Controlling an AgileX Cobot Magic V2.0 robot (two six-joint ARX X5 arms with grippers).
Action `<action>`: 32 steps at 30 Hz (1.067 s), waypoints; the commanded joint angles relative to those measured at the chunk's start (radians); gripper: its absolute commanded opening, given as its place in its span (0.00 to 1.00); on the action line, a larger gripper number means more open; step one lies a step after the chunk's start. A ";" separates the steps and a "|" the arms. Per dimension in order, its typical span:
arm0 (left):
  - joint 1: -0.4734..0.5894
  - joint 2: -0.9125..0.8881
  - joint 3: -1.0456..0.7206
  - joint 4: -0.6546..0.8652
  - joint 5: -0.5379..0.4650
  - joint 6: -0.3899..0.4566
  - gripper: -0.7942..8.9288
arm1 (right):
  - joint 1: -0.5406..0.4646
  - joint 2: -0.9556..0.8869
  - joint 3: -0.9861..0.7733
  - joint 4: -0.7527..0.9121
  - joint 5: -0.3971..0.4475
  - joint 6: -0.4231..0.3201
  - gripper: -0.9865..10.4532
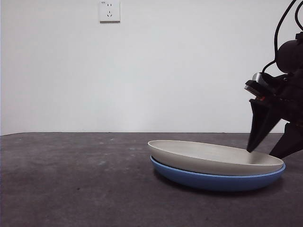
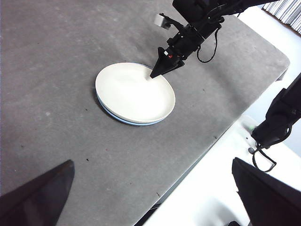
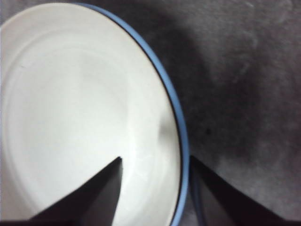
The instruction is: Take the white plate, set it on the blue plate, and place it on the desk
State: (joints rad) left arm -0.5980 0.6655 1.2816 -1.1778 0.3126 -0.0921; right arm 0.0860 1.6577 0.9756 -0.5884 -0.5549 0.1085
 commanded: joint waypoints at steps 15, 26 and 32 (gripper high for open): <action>-0.005 0.003 0.013 0.011 -0.002 -0.003 0.63 | 0.002 0.042 0.016 -0.040 0.113 -0.011 0.09; -0.005 0.003 0.013 0.011 -0.002 -0.003 0.63 | 0.005 0.040 0.119 -0.127 0.110 -0.007 0.09; -0.005 0.003 0.013 0.011 -0.002 0.002 0.63 | 0.066 0.040 0.248 -0.202 0.098 0.031 0.09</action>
State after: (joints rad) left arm -0.5980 0.6655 1.2816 -1.1778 0.3126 -0.0921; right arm 0.1371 1.6817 1.1995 -0.7876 -0.4416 0.1207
